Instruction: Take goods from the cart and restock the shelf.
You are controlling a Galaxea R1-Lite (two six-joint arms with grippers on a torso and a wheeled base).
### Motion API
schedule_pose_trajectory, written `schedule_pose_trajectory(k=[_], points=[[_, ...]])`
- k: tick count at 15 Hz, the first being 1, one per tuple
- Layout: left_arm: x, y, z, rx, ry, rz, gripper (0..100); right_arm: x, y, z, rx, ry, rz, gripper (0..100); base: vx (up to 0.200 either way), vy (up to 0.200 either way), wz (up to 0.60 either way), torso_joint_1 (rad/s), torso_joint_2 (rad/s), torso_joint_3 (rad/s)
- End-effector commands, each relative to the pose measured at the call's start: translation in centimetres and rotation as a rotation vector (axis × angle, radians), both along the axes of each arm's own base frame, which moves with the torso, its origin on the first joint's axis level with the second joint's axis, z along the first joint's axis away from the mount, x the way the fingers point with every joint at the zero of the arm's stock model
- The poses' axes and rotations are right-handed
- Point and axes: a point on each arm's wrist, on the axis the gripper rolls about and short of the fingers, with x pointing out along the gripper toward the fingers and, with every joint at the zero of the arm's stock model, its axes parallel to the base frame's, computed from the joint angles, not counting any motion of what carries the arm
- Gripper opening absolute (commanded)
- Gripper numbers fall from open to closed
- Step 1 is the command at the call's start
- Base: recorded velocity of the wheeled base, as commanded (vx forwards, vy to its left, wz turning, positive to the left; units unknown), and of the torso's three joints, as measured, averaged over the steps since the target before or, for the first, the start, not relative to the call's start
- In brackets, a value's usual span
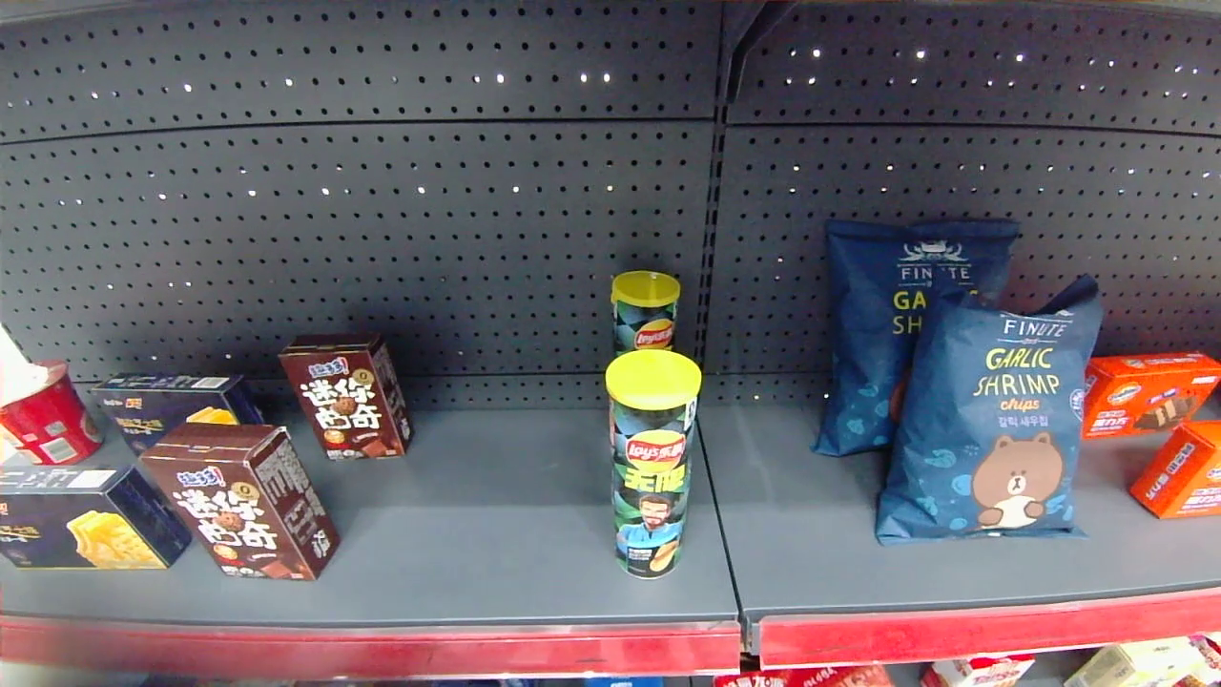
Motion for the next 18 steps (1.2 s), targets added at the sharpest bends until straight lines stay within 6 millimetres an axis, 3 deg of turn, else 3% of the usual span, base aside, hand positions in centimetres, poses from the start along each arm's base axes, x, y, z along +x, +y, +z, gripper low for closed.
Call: schedule_pose_trajectory(k=[1,5,18], points=[[-0.77,0.05,-0.26,-0.004,-0.07,-0.002,100,-0.45,0.36,-0.54,-0.031,-0.066,0.228,100,0.0,0.0,0.0,0.0,0.0,0.0],[-0.75,0.04,-0.54,-0.004,-0.045,-0.003,100,-0.42,0.62,-0.52,-0.022,-0.076,0.343,100,0.0,0.0,0.0,0.0,0.0,0.0],[-0.75,0.03,-1.04,-0.03,0.009,-0.009,100,-0.42,0.54,-0.52,0.017,-0.081,0.307,100,0.0,0.0,0.0,0.0,0.0,0.0]])
